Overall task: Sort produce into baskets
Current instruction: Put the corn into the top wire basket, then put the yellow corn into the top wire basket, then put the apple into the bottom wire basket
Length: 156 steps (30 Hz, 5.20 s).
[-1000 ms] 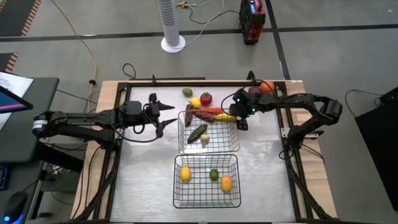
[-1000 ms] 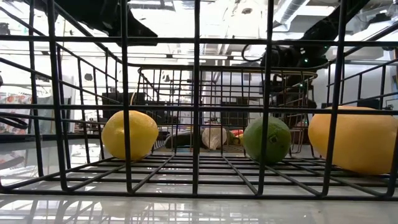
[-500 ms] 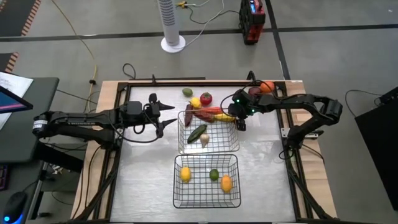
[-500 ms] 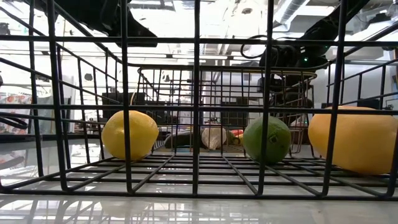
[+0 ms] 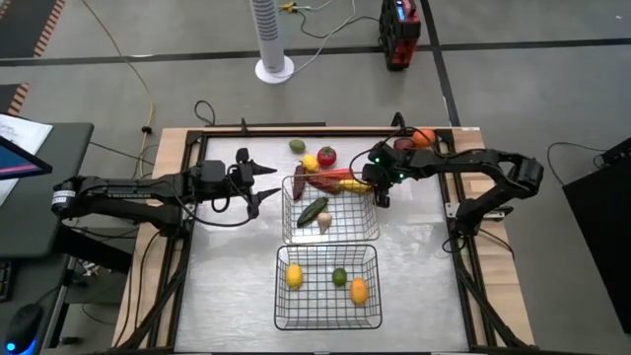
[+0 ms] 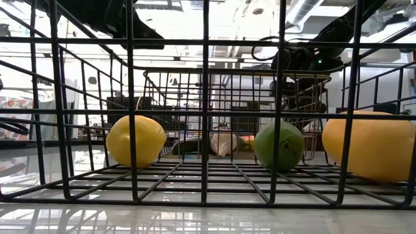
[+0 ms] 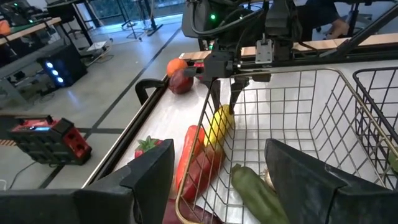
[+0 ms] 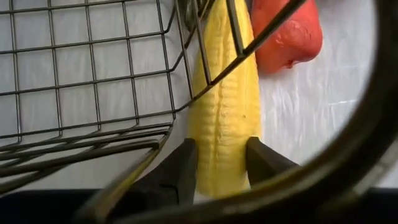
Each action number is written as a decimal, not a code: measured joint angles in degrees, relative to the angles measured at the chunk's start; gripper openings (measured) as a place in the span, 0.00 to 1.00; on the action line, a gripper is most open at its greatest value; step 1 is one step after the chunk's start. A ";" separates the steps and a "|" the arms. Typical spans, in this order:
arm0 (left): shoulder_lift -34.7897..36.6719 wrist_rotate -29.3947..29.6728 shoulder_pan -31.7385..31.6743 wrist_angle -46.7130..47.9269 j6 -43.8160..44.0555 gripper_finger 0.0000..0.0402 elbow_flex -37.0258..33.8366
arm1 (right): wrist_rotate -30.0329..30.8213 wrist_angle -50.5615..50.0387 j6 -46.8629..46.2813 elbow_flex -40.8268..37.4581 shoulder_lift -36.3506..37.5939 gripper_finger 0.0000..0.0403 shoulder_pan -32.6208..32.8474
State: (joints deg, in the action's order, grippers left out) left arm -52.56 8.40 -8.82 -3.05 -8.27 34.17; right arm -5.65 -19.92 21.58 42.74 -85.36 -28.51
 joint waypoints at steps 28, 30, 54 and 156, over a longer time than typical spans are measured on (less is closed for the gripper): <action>0.00 1.77 0.02 -3.11 0.53 0.60 0.07 | 19.29 -4.85 -12.71 -0.11 23.00 0.39 0.90; 0.00 1.75 0.02 -3.01 1.35 0.60 0.07 | 17.86 -3.32 -12.73 -0.11 24.75 0.39 2.53; 0.00 1.84 0.02 -3.92 4.55 0.60 0.07 | 10.50 -17.99 -32.98 -0.07 26.72 0.60 7.28; 0.00 1.95 -0.15 0.00 3.07 0.60 1.68 | 23.68 -14.10 -37.37 11.63 21.00 0.74 29.45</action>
State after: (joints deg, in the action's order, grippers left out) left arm -52.56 10.35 -8.97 -3.05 -5.20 35.86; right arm 18.03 -34.02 -15.79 54.37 -64.36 0.94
